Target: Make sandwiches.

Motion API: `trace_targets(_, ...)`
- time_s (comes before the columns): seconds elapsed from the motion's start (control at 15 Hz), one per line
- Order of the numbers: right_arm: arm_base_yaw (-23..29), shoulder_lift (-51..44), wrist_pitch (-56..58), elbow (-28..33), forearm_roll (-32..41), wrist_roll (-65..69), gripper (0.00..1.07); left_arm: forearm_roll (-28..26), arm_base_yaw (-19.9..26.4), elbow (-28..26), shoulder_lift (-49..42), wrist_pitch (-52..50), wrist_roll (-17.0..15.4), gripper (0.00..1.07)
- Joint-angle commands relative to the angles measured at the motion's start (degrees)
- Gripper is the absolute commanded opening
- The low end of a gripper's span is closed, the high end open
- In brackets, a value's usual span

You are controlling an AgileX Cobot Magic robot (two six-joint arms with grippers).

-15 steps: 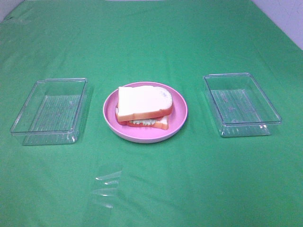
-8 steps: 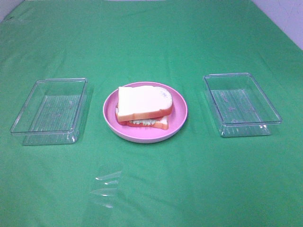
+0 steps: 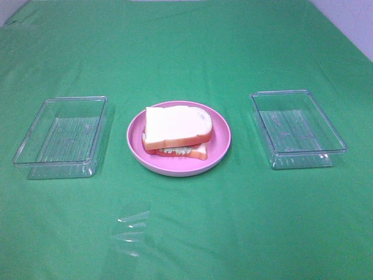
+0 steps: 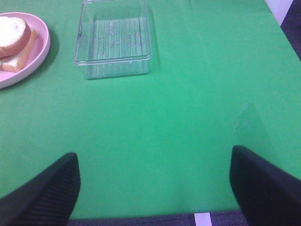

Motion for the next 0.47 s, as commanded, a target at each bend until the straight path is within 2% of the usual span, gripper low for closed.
trace_targets(0.07,0.0,-1.66,-0.69,0.23,-0.86,-0.63,0.84,-0.4,-0.11,0.0,-0.52,-0.17,-0.11,1.0)
trace_targets(0.47,0.0,-1.66,-0.69,0.23,-0.86,-0.63,0.84,-0.4,-0.11,0.0,-0.52,-0.17,-0.11,1.0)
